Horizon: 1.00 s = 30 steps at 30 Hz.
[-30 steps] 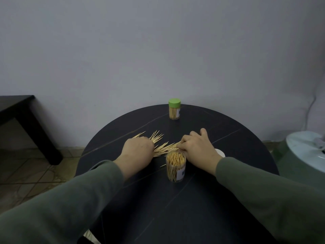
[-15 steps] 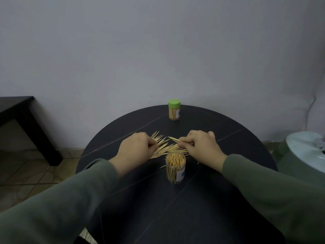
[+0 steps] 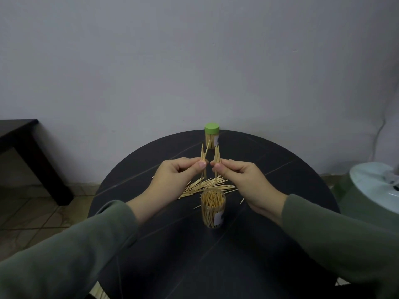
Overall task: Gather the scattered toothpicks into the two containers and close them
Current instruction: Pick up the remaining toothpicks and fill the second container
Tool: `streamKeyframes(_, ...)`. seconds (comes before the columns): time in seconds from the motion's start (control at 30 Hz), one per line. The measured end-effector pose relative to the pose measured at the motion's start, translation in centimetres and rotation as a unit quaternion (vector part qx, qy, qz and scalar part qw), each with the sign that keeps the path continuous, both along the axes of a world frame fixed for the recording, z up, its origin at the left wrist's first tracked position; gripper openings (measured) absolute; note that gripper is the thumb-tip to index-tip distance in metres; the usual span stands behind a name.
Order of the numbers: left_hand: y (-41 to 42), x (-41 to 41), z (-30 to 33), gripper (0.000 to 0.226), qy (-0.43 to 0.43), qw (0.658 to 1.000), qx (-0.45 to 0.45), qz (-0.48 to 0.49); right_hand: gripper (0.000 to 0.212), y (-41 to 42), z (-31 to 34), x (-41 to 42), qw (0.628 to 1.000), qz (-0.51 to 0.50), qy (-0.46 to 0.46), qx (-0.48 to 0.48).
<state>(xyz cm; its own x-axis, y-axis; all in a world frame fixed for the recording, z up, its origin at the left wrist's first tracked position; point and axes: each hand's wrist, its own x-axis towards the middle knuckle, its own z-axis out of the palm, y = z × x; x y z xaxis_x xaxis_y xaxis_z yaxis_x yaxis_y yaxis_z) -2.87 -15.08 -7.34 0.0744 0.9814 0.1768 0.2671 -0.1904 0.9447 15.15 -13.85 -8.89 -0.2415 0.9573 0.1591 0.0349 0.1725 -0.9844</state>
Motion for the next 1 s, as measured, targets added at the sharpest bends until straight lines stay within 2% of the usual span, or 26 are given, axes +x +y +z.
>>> streamKeyframes(0.07,-0.5,0.4,0.0,0.023,-0.040,0.999,-0.018,-0.014,0.018,-0.3,-0.1,-0.1,1.000,0.007,0.019,-0.011)
streamKeyframes(0.43,-0.7,0.0,-1.0,0.026,-0.110,0.991,-0.078,-0.026,0.017,-1.3,-1.7,-0.3,0.997,0.014,0.040,-0.066)
streamKeyframes(0.63,-1.3,0.6,-2.1,0.022,-0.108,0.990,-0.080,-0.040,0.020,-1.7,-2.1,-0.1,0.997,0.023,0.034,-0.064)
streamKeyframes(1.0,-0.8,-1.0,-3.0,0.023,-0.039,0.992,-0.066,-0.100,0.017,-1.8,-2.0,0.3,0.999,0.031,0.014,-0.043)
